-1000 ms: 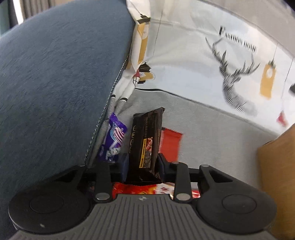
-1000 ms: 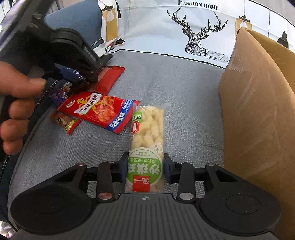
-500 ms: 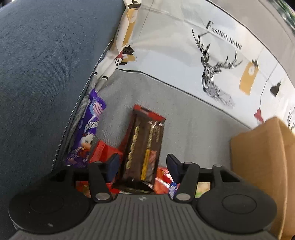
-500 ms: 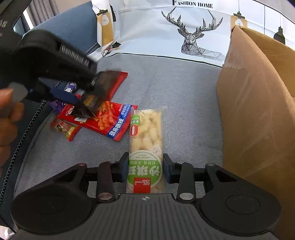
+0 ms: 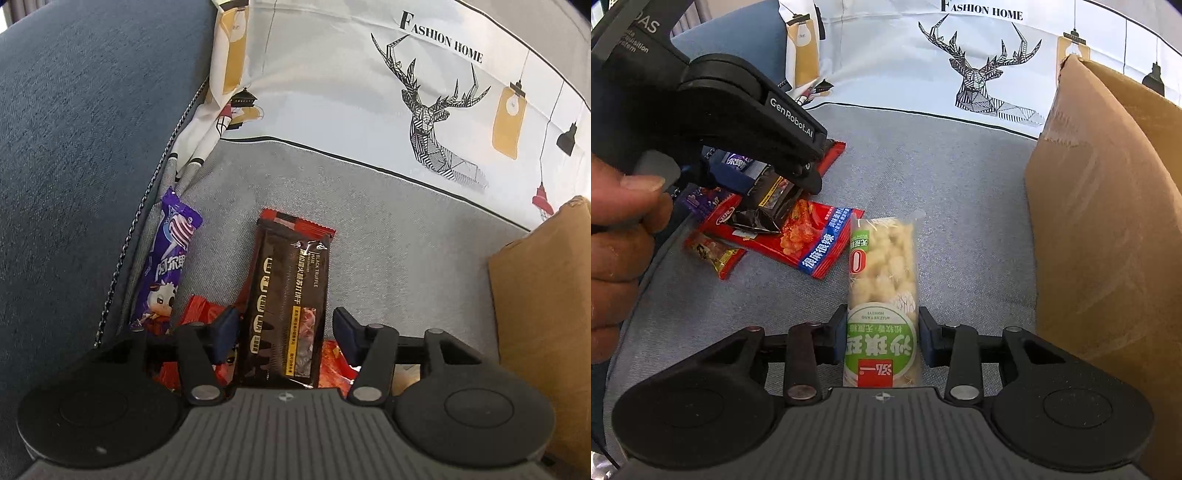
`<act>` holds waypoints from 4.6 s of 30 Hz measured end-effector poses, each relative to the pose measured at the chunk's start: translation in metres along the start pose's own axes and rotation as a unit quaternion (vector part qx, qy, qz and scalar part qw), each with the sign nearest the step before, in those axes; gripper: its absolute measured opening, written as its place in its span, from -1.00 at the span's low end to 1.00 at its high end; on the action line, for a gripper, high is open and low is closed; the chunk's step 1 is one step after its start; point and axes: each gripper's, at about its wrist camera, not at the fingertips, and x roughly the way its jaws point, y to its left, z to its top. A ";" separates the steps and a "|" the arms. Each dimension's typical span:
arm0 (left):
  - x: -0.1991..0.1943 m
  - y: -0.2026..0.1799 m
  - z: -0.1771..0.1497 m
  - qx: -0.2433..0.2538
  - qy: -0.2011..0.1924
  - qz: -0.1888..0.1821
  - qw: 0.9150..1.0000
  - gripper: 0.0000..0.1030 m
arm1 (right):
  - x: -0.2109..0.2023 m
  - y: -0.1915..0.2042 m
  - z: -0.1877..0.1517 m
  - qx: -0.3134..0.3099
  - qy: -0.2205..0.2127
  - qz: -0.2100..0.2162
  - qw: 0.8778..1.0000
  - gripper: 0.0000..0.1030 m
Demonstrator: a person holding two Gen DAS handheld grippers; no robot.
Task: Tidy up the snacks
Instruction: 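Carry the rice cracker bar in the right tool while the left tool carries the chocolate bar over the box, then open the right tool over the box while the left tool releases the chocolate bar into it, then move both open tools back to the snack pile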
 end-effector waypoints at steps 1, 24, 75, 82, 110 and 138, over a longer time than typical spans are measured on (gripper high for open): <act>0.000 -0.001 0.000 0.003 -0.002 0.005 1.000 -0.04 | 0.000 0.000 0.000 -0.001 -0.001 0.000 1.000 -0.25; -0.051 -0.007 0.018 -0.074 -0.116 -0.104 0.985 -0.18 | -0.074 -0.027 0.034 0.049 -0.137 0.015 0.989 -0.26; -0.119 -0.175 -0.018 0.054 -0.213 -0.315 0.923 -0.18 | -0.159 -0.211 0.036 0.131 -0.236 -0.143 0.952 -0.26; -0.120 -0.180 -0.021 0.068 -0.209 -0.330 0.918 -0.18 | -0.159 -0.208 0.036 0.134 -0.238 -0.153 0.950 -0.27; -0.118 -0.161 -0.015 0.061 -0.210 -0.316 0.923 -0.01 | -0.155 -0.189 0.039 0.123 -0.255 -0.177 0.943 0.06; -0.140 -0.040 0.008 -0.068 -0.286 -0.185 0.938 -0.16 | -0.138 -0.072 0.054 -0.010 -0.278 -0.094 0.956 -0.09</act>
